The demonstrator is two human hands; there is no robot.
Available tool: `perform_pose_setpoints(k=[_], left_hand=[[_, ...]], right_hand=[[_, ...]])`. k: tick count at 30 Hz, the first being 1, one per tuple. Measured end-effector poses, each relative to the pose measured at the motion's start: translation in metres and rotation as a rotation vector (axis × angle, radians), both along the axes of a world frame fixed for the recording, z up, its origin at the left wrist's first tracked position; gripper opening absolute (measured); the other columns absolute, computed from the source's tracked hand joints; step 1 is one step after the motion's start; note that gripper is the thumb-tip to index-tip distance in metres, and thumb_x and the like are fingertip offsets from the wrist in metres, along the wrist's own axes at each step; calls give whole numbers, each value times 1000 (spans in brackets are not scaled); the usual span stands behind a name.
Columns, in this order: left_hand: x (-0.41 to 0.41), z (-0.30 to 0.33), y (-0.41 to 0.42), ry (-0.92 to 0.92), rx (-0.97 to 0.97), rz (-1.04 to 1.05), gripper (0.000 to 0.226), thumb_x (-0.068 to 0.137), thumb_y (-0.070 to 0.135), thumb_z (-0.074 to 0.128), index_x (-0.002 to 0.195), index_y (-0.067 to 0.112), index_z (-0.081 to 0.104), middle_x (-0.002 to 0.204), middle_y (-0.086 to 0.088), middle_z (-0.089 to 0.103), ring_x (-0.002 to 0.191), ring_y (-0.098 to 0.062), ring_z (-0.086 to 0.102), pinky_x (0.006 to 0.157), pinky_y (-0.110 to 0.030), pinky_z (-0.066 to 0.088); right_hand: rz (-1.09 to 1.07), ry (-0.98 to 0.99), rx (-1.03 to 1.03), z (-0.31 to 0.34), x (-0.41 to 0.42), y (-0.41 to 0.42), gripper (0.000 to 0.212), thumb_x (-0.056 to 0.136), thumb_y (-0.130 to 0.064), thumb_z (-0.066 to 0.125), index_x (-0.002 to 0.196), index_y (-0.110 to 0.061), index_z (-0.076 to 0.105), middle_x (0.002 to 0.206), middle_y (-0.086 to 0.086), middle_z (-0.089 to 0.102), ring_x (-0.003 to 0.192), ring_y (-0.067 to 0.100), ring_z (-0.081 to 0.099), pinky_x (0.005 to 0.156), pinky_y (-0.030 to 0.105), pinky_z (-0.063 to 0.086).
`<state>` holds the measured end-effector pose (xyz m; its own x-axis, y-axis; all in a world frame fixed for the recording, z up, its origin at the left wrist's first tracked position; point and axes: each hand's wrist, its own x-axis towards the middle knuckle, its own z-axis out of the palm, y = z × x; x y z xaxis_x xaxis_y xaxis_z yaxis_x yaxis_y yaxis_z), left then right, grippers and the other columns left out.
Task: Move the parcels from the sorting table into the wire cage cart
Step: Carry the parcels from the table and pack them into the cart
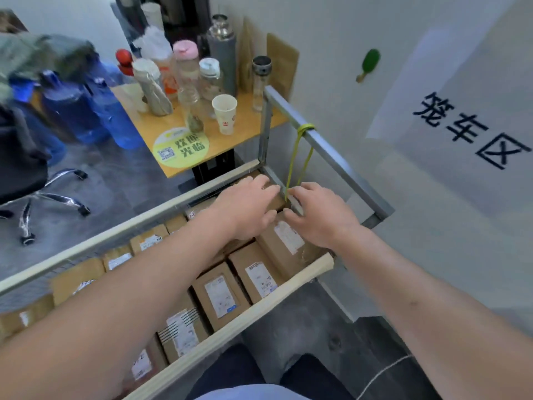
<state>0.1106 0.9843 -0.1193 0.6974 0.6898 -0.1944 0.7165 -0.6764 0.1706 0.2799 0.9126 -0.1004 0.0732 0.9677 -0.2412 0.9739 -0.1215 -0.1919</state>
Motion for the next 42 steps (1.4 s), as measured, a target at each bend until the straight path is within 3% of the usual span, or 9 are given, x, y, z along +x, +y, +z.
perform_pose_setpoints(k=[4,15,21,24,31,37,42], left_hand=[[11,55,-12,-4,84,-5,64,105,48,45,161,23,27,163,-3,27,149,-28,30,114,-46,41],[63,172,-70,-219,246,-107,63,103,50,52,158,26,36,155,4,40,137,-20,47,106,-41,49],[102,216,-92,-296,265,-283,63,103,48,52,160,27,34,159,3,38,142,-20,42,111,-35,42],[123,233,-94,-330,263,-386,64,103,48,52,160,27,33,160,2,36,146,-20,37,116,-36,37],[174,256,-108,-414,206,-647,60,103,49,52,158,31,34,159,7,35,144,-17,37,109,-36,40],[220,256,-151,-408,193,-897,61,104,51,47,160,31,30,165,7,27,151,-19,27,117,-40,35],[263,250,-206,-419,159,-1084,61,104,53,45,160,31,30,165,8,29,150,-17,32,117,-41,38]], right_hand=[[1,-32,106,53,10,-19,51,99,-55,47,142,-29,54,141,1,54,126,27,54,95,43,52],[-111,-48,322,172,60,-101,59,99,-57,49,152,-32,47,158,-1,43,142,25,45,109,45,45],[-256,-143,386,213,83,-146,58,99,-56,48,151,-31,48,149,-2,51,133,25,51,107,45,46],[-376,-152,415,228,92,-168,56,98,-55,49,149,-30,50,147,-2,51,130,25,53,106,43,46],[-747,-122,395,240,95,-225,60,101,-58,47,156,-34,40,167,-3,30,149,22,35,120,40,31],[-1037,-83,438,239,92,-287,60,99,-62,47,154,-39,42,164,-10,34,130,20,56,112,41,41],[-1207,-116,442,237,93,-349,59,100,-58,48,154,-34,43,160,-9,39,134,20,52,107,39,42]])
